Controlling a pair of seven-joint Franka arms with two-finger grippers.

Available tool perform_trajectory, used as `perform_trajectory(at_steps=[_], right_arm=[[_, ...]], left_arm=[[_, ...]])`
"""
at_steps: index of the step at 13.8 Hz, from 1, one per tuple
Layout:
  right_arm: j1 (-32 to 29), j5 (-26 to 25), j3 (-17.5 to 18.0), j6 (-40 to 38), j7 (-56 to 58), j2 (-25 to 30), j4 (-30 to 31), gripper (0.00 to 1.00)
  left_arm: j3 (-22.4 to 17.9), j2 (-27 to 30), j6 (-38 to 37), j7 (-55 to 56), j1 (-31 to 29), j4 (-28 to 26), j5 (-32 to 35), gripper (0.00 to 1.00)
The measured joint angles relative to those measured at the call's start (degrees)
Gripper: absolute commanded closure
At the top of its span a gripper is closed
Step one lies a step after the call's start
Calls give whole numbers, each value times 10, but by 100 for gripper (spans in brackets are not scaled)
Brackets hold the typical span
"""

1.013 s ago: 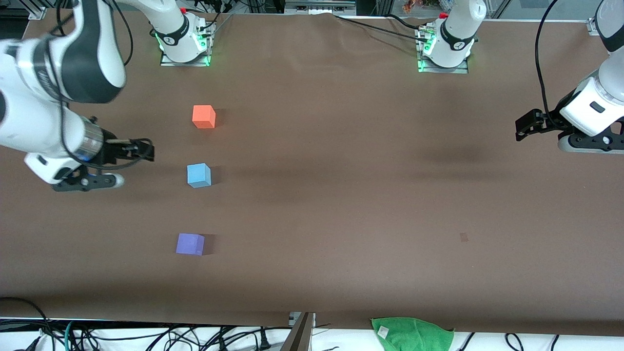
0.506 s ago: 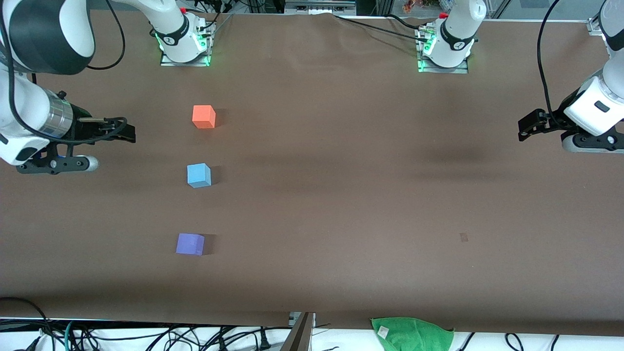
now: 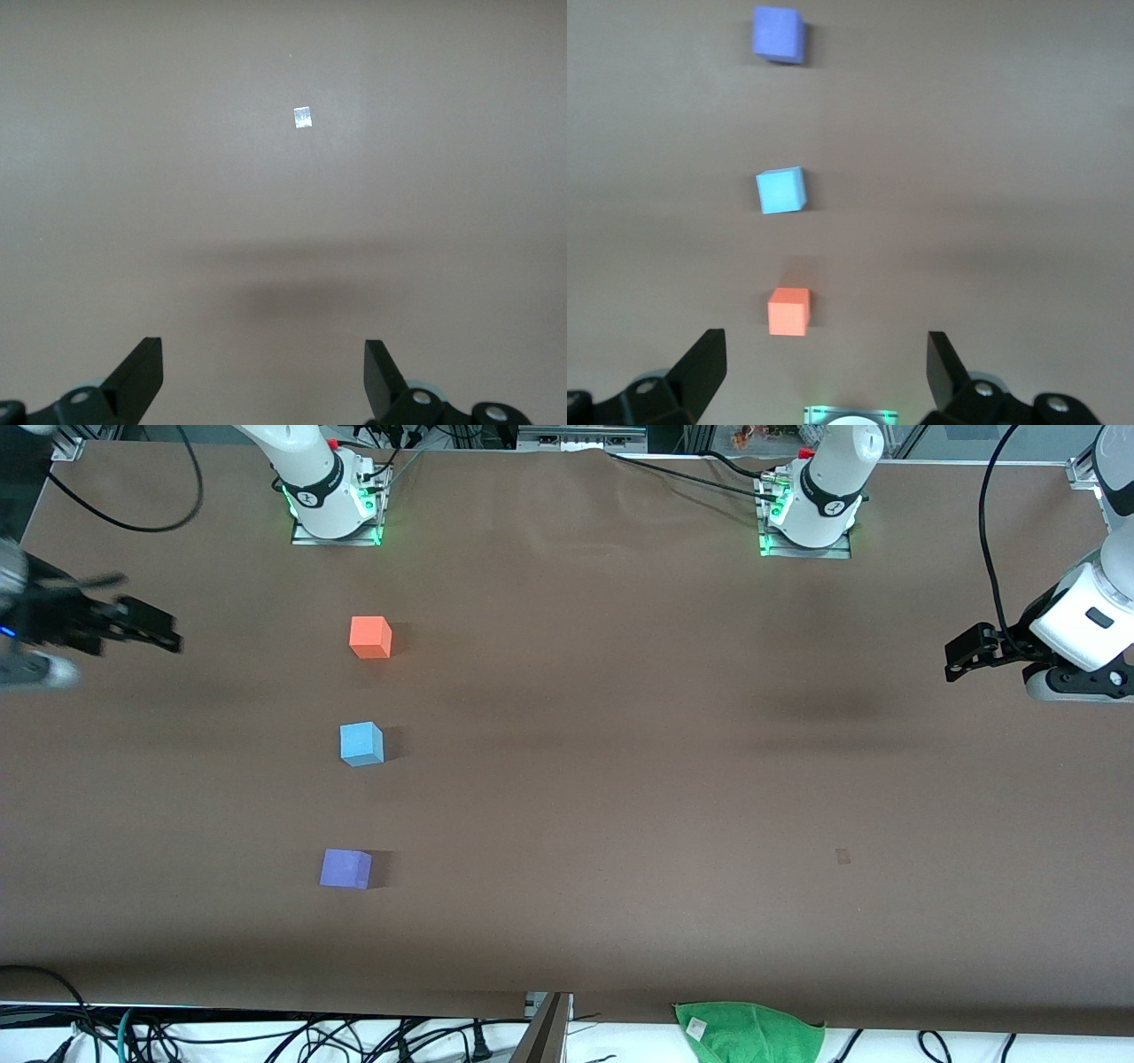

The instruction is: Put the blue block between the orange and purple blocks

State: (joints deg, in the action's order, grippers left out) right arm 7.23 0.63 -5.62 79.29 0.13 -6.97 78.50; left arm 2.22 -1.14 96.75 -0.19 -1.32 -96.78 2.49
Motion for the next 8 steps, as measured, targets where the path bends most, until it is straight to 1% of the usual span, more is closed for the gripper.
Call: perform_trajectory(at_steps=[3,5,8], right_arm=[[-11,-29,23,1,-1,42,47,0],[-13,-35,29,5,4,46,64,0],[-18,-36,32,7,16,46,70,0]], left_arm=[[0,0,0,0,0,0,0,0],[1,0,0,0,0,0,0,0],[1,0,0,0,0,0,0,0]])
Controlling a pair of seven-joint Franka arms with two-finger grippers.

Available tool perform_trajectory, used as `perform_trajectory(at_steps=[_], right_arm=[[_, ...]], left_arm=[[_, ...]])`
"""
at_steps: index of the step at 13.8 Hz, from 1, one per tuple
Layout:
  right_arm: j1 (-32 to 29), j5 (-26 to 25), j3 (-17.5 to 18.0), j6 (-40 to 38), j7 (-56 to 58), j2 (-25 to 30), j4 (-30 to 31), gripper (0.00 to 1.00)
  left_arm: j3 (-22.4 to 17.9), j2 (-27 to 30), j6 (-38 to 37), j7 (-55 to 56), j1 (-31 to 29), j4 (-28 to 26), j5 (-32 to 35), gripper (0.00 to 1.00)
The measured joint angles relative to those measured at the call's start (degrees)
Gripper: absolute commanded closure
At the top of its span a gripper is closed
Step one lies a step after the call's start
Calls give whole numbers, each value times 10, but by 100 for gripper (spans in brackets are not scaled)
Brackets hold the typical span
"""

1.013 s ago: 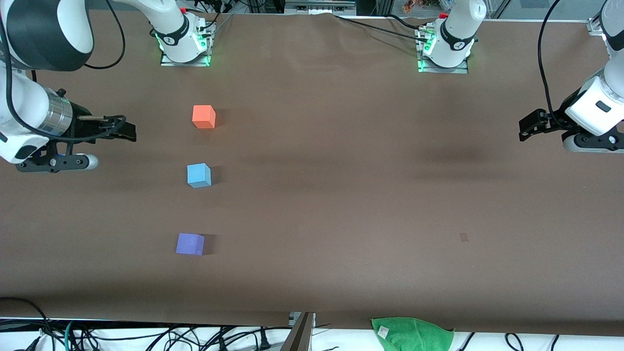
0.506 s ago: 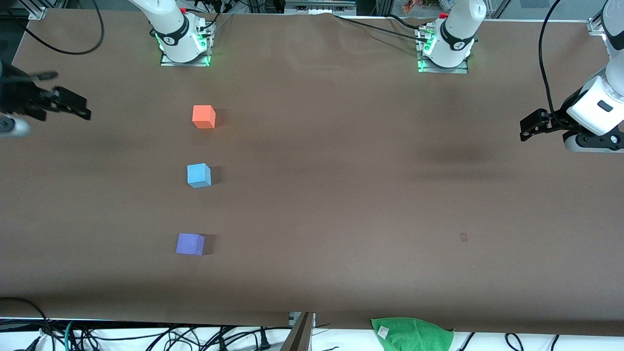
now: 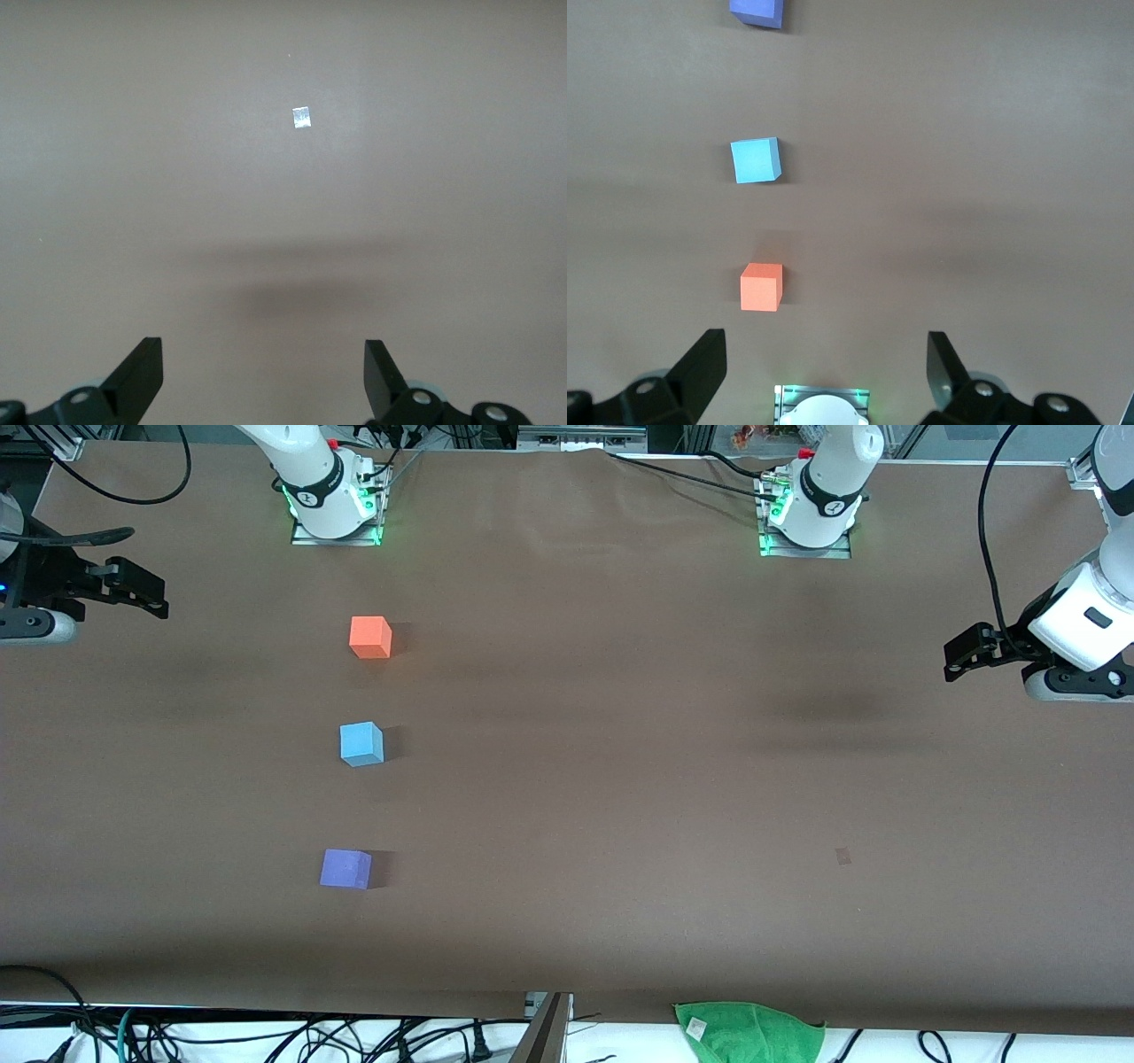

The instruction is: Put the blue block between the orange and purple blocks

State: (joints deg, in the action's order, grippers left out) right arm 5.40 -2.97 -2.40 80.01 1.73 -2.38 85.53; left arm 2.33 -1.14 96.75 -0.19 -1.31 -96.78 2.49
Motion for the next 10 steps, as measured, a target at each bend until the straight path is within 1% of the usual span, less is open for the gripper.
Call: perform_trajectory(at_steps=[10], right_arm=[[-5,0,0,5,2,-5,0,0]], left_arm=[[1,0,0,0,0,0,0,0]])
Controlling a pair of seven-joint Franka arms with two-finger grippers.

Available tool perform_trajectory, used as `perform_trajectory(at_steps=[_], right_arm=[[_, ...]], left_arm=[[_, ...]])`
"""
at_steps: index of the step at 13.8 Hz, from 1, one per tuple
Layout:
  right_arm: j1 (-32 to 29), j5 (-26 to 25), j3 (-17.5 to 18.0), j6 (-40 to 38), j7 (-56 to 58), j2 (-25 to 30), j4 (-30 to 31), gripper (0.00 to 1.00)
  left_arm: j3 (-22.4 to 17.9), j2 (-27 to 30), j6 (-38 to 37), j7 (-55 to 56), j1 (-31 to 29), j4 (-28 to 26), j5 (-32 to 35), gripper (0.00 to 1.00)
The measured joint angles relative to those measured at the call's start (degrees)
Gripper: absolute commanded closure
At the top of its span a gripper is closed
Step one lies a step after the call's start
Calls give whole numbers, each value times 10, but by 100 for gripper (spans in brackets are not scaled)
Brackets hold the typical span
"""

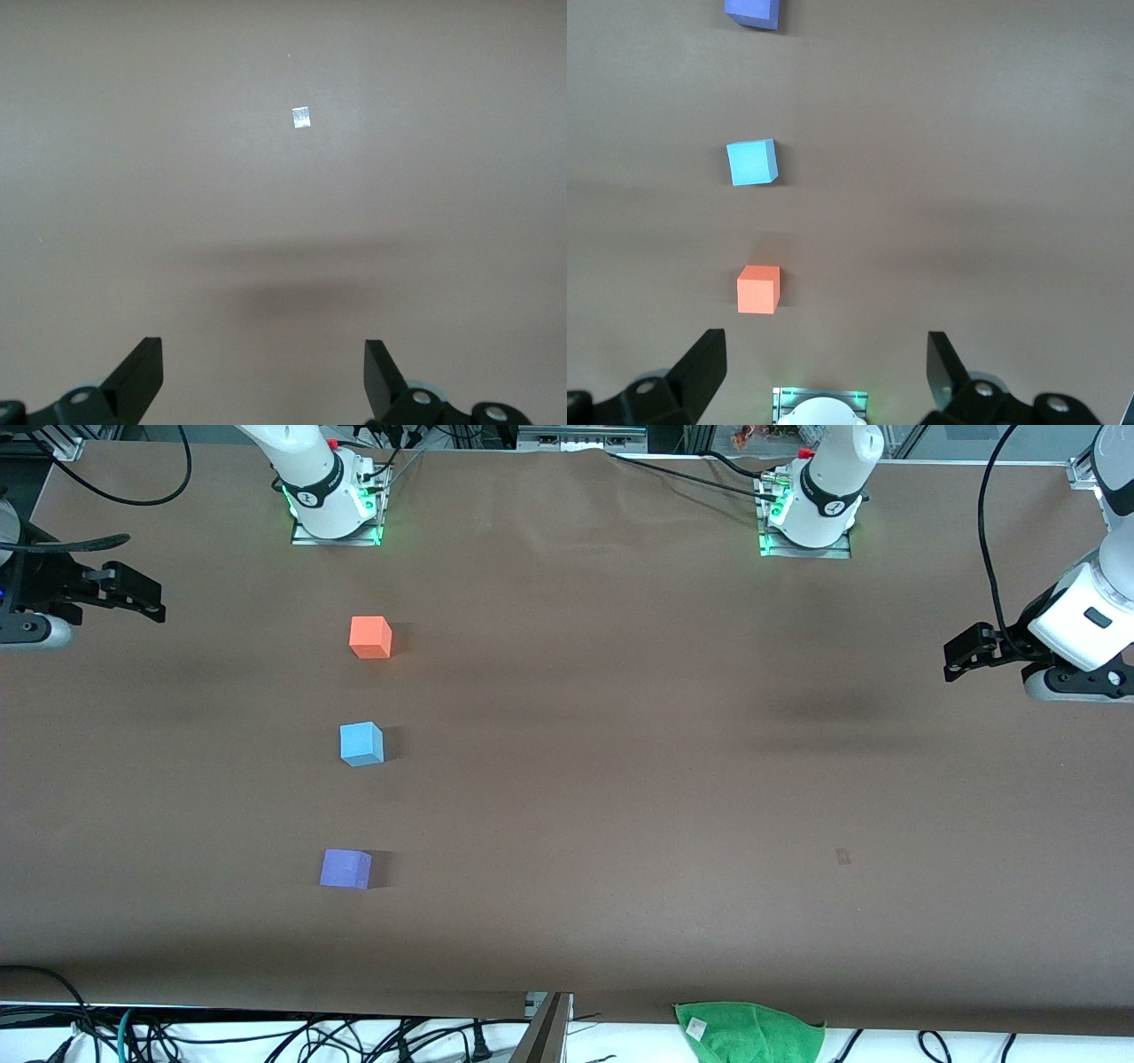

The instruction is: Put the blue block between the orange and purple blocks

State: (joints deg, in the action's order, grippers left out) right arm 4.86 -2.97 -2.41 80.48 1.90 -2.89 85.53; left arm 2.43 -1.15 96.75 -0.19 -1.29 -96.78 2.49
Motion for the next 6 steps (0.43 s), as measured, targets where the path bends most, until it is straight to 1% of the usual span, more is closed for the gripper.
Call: perform_trajectory(at_steps=[6], right_arm=[[-2,0,0,2,2,-5,0,0]], left_arm=[[0,0,0,0,0,0,0,0]])
